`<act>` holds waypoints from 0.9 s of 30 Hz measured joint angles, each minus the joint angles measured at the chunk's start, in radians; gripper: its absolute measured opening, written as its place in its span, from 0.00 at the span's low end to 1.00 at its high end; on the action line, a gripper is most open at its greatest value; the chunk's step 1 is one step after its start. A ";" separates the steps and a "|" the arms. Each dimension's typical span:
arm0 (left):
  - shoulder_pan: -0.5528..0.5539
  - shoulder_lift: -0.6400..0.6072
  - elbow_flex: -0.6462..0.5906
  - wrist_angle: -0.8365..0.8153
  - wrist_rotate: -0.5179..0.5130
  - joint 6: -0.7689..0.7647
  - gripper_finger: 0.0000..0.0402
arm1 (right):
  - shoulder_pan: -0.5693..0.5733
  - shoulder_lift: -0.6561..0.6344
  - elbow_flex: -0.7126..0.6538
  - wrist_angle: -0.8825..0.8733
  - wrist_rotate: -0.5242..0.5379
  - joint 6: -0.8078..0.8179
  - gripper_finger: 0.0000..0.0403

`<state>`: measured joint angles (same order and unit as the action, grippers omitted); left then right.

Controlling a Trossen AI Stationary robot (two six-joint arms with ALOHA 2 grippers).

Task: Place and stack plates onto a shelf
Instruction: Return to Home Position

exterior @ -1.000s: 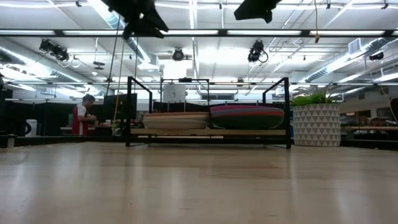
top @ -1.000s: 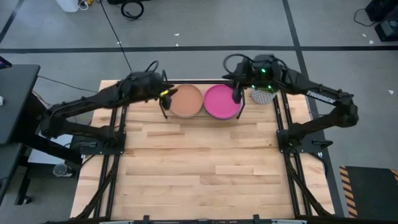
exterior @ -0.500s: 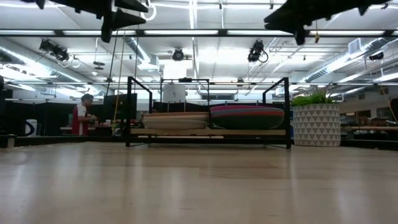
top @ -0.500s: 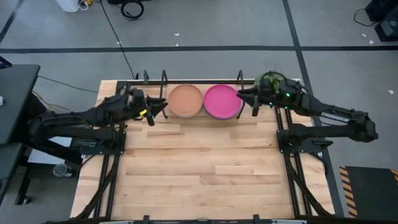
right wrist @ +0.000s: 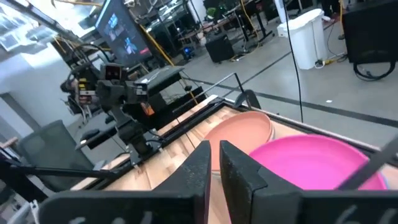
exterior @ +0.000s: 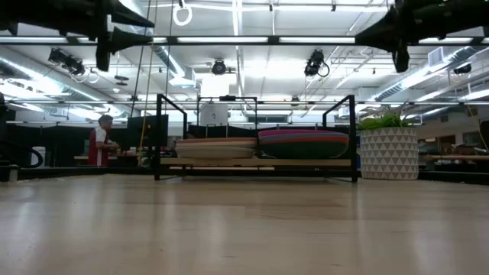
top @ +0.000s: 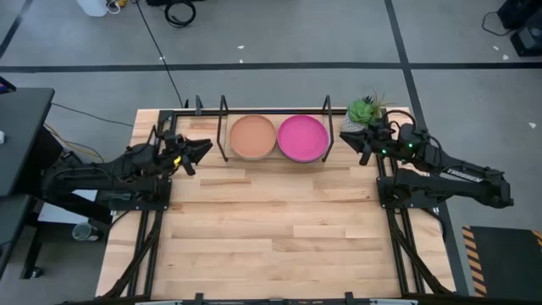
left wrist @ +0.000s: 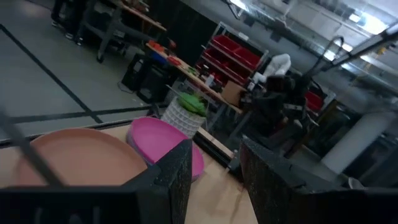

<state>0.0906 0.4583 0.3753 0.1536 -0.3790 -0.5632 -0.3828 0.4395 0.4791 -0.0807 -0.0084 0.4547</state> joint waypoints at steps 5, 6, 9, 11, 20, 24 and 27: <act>0.000 -0.078 -0.091 0.021 -0.039 -0.032 0.35 | 0.000 -0.094 -0.089 -0.002 0.022 0.074 0.06; 0.000 -0.091 -0.108 0.027 -0.039 -0.041 0.35 | 0.000 -0.113 -0.111 -0.001 0.024 0.095 0.06; 0.000 -0.123 -0.158 0.055 -0.038 -0.066 0.35 | 0.000 -0.162 -0.175 -0.001 0.026 0.163 0.03; 0.000 -0.141 -0.189 0.069 -0.034 -0.080 0.35 | 0.000 -0.189 -0.216 0.000 0.026 0.214 0.02; 0.000 -0.231 -0.319 0.147 0.012 -0.112 0.35 | 0.000 -0.281 -0.380 0.091 0.041 0.385 0.02; 0.000 -0.260 -0.366 0.146 0.040 -0.135 0.35 | 0.000 -0.291 -0.467 0.207 0.095 0.488 0.02; 0.000 -0.268 -0.367 0.123 0.062 -0.133 0.35 | 0.000 -0.284 -0.470 0.198 0.144 0.518 0.02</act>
<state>0.0910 0.1900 0.0086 0.2768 -0.3168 -0.6958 -0.3828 0.1557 0.0093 0.1175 0.1356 0.9731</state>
